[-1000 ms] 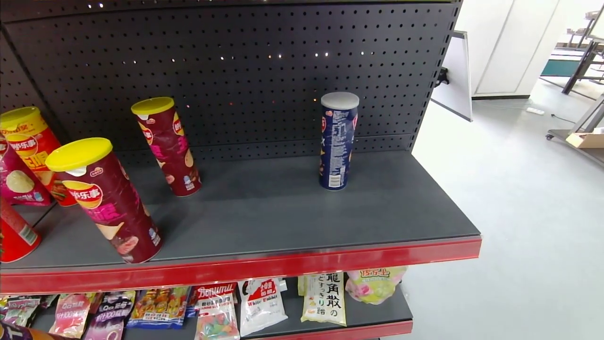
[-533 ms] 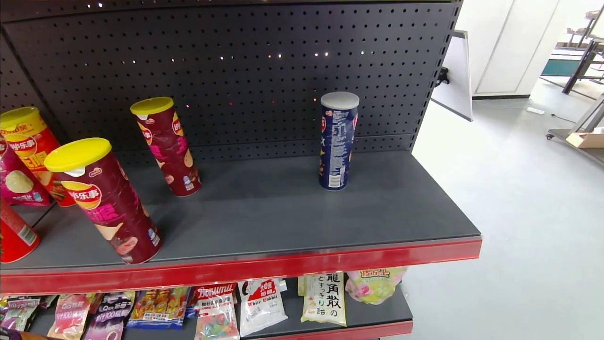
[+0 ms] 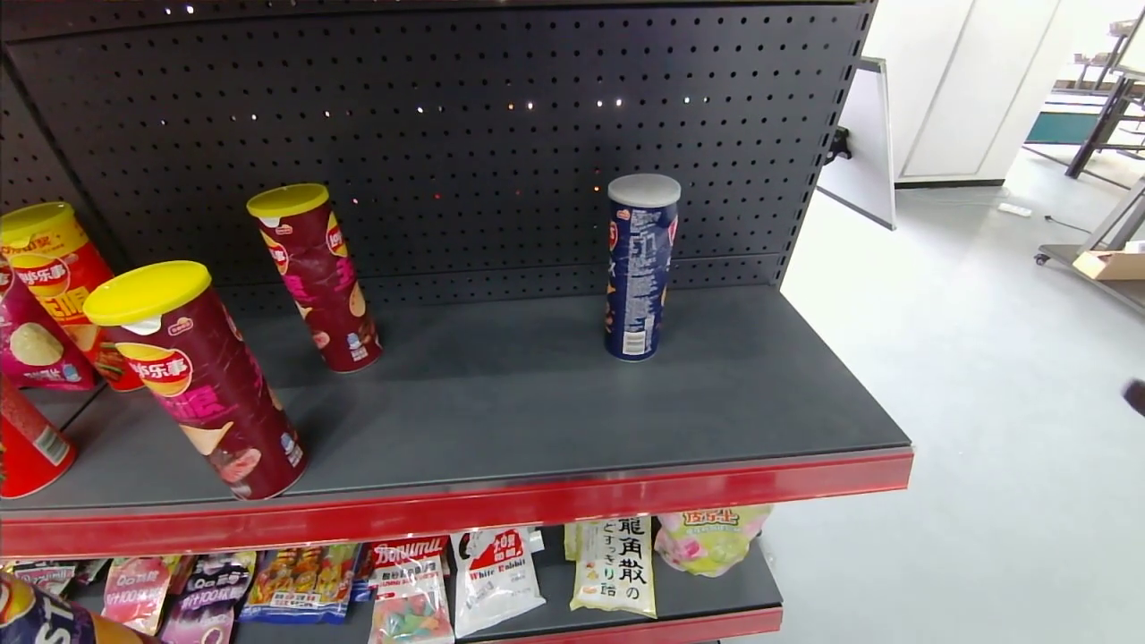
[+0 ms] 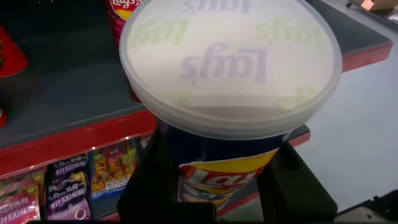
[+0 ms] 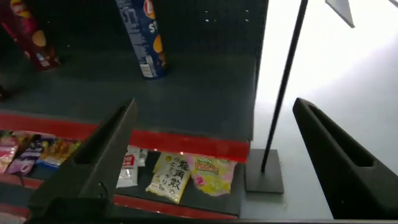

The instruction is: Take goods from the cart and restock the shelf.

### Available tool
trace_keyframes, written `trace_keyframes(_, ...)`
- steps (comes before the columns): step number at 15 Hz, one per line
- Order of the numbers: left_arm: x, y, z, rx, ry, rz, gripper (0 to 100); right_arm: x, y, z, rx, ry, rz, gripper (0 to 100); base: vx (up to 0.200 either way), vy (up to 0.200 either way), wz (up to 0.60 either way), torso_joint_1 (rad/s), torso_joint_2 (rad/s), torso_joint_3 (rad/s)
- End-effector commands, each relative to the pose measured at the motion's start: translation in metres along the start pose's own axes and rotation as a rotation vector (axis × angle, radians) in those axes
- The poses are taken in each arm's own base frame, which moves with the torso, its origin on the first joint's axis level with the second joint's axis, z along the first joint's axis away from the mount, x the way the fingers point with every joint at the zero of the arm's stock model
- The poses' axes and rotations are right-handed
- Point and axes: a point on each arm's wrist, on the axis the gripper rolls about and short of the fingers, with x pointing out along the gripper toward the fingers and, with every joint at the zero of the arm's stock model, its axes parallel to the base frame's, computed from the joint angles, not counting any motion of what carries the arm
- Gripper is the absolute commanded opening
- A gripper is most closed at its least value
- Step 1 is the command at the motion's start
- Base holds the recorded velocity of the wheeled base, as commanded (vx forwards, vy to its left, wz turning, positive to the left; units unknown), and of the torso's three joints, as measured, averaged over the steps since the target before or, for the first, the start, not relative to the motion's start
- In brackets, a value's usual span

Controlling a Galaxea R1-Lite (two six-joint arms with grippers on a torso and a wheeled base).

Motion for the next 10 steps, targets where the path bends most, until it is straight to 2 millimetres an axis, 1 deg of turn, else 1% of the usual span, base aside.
trace_keyframes(1, 0.005, -0.001, 0.001, -0.004, 0.027, -0.038, 0, 0.138, -0.025, -0.011, 0.019, 0.116, 0.281, 100, 0.000, 0.000, 0.00, 0.000, 0.00, 0.000)
trace_keyframes(2, 0.005, -0.001, 0.002, -0.005, 0.026, -0.068, 0, 0.160, -0.029, -0.017, 0.009, 0.122, 0.317, 100, 0.000, 0.000, 0.00, 0.000, 0.00, 0.000)
trace_keyframes(3, 0.005, -0.002, 0.002, -0.005, 0.025, -0.081, 0, 0.185, -0.027, -0.019, -0.013, 0.123, 0.394, 100, 0.000, 0.000, 0.00, 0.000, 0.00, 0.000)
trace_keyframes(6, 0.004, -0.002, 0.002, -0.001, 0.020, -0.072, 0, 0.217, -0.007, -0.020, -0.021, 0.126, 0.523, 100, 0.000, 0.000, 0.00, 0.000, 0.00, 0.000)
trace_keyframes(7, 0.004, -0.002, 0.002, -0.001, 0.020, -0.072, 0, 0.217, -0.007, -0.020, -0.021, 0.126, 0.523, 100, 0.000, 0.000, 0.00, 0.000, 0.00, 0.000)
trace_keyframes(8, 0.004, -0.001, 0.002, -0.002, 0.021, -0.065, 0, 0.235, 0.008, -0.023, -0.024, 0.134, 0.578, 100, 0.000, 0.000, 0.00, 0.000, 0.00, 0.000)
trace_keyframes(9, 0.004, -0.001, 0.001, -0.002, 0.025, -0.065, 0, 0.245, 0.011, -0.026, -0.025, 0.137, 0.601, 100, 0.000, 0.000, 0.00, 0.000, 0.00, 0.000)
trace_keyframes(10, 0.004, -0.001, 0.001, 0.000, 0.024, -0.065, 0, 0.251, 0.011, -0.027, -0.029, 0.137, 0.614, 100, 0.000, 0.000, 0.00, 0.000, 0.00, 0.000)
